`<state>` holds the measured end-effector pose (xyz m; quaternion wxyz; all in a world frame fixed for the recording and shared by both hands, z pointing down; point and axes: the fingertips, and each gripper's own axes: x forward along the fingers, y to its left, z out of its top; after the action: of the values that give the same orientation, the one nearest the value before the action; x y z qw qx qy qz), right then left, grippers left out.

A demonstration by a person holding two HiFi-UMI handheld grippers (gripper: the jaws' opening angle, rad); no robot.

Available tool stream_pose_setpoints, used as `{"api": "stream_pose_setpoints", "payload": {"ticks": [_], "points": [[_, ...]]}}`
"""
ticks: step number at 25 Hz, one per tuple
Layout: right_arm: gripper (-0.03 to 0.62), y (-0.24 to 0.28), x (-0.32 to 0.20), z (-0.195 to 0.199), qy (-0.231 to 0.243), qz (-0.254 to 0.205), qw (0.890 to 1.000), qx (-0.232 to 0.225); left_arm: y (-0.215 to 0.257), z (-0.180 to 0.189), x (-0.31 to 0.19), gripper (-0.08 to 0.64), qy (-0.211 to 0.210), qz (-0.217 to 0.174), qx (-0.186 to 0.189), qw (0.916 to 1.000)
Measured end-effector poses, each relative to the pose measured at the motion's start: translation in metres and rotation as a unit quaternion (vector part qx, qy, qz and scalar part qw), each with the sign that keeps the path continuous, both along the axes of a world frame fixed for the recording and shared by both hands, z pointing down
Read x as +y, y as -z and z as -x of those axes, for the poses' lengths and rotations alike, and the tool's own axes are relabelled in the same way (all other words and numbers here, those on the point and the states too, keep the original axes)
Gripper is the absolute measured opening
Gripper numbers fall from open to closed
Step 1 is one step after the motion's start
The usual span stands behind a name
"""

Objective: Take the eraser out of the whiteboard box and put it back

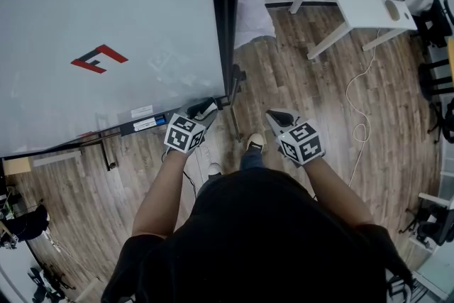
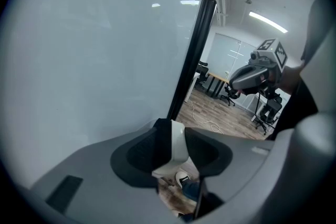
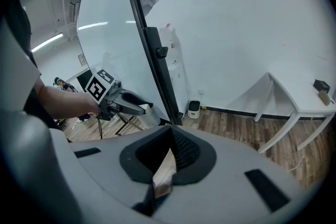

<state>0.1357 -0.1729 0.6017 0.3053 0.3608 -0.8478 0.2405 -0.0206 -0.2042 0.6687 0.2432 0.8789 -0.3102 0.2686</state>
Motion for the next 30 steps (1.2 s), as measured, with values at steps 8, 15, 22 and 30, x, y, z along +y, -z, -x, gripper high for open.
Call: {"api": "stream_pose_setpoints", "payload": {"ticks": [8, 15, 22, 30], "points": [[-0.005, 0.000, 0.002, 0.002, 0.000, -0.001, 1.000, 0.001, 0.000, -0.001, 0.001, 0.198, -0.006, 0.002, -0.001, 1.0000], [-0.006, 0.003, 0.006, 0.003, 0.000, -0.003, 1.000, 0.002, 0.006, 0.001, 0.004, 0.222, -0.009, -0.001, -0.002, 1.0000], [-0.006, 0.006, 0.014, 0.009, 0.006, -0.005, 1.000, -0.001, 0.016, 0.009, 0.009, 0.224, -0.008, -0.007, 0.004, 0.9999], [-0.005, 0.012, 0.019, 0.017, 0.010, -0.011, 1.000, -0.005, 0.027, 0.025, 0.021, 0.224, 0.002, -0.011, 0.005, 0.9999]]}}
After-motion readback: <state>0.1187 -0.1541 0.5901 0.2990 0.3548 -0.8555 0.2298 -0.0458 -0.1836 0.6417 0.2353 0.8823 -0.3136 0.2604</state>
